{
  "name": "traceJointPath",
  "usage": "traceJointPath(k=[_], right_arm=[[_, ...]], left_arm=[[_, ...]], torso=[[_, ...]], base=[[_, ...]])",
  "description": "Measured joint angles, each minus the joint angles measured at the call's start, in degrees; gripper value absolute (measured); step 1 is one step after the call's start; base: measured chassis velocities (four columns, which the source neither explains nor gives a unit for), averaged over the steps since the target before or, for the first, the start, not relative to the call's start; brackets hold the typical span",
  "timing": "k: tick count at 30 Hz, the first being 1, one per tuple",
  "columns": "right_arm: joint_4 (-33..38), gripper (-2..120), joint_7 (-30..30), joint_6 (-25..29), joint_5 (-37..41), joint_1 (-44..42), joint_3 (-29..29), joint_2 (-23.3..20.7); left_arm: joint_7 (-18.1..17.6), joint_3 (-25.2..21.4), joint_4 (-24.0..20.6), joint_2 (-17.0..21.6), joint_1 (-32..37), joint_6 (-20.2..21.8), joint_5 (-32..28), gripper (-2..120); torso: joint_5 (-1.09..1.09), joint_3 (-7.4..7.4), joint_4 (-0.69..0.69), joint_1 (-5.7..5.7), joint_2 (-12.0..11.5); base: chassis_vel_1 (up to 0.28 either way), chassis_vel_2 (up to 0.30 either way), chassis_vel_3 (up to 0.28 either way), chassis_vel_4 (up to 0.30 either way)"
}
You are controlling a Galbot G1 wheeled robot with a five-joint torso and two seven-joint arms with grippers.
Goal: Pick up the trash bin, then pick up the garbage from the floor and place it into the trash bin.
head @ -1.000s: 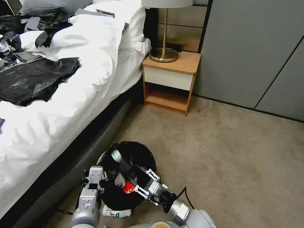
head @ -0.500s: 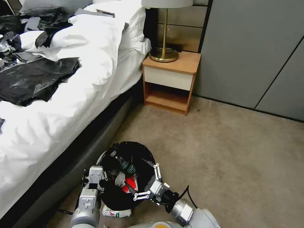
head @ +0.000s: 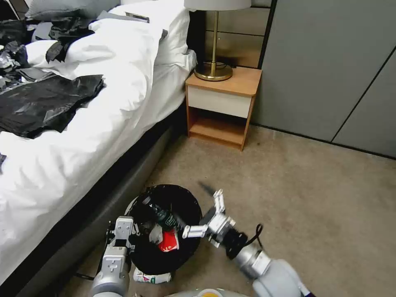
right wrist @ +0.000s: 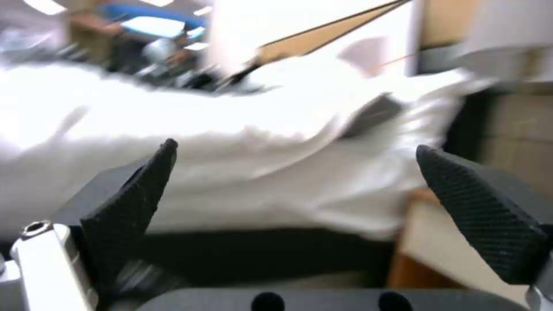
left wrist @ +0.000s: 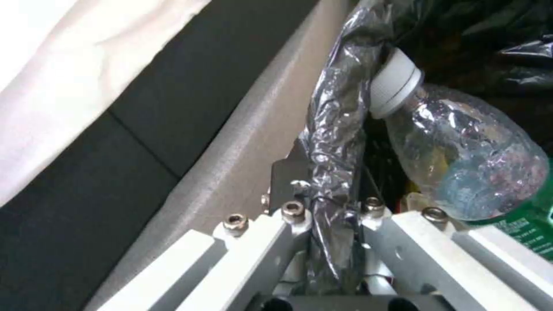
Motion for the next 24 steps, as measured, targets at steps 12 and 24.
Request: traceJointPath(k=[12, 24], right_arm=[[-0.32, 100, 9.28, 1.12, 1.25, -3.51, 5.55, 5.92], [-8.74, 100, 9.60, 4.72, 2.03, -3.23, 7.67, 5.32]], left_arm=[[0.01, -0.12, 0.59, 0.56, 0.73, -1.05, -0.93, 0], [0.48, 0.28, -0.01, 0.73, 1.19, -1.42, -1.55, 0]], torso=[[0.00, 0.00, 0.00, 0.00, 0.00], [0.00, 0.00, 0.00, 0.00, 0.00]], base=[[0.000, 0.000, 0.000, 0.000], [0.000, 0.000, 0.000, 0.000]])
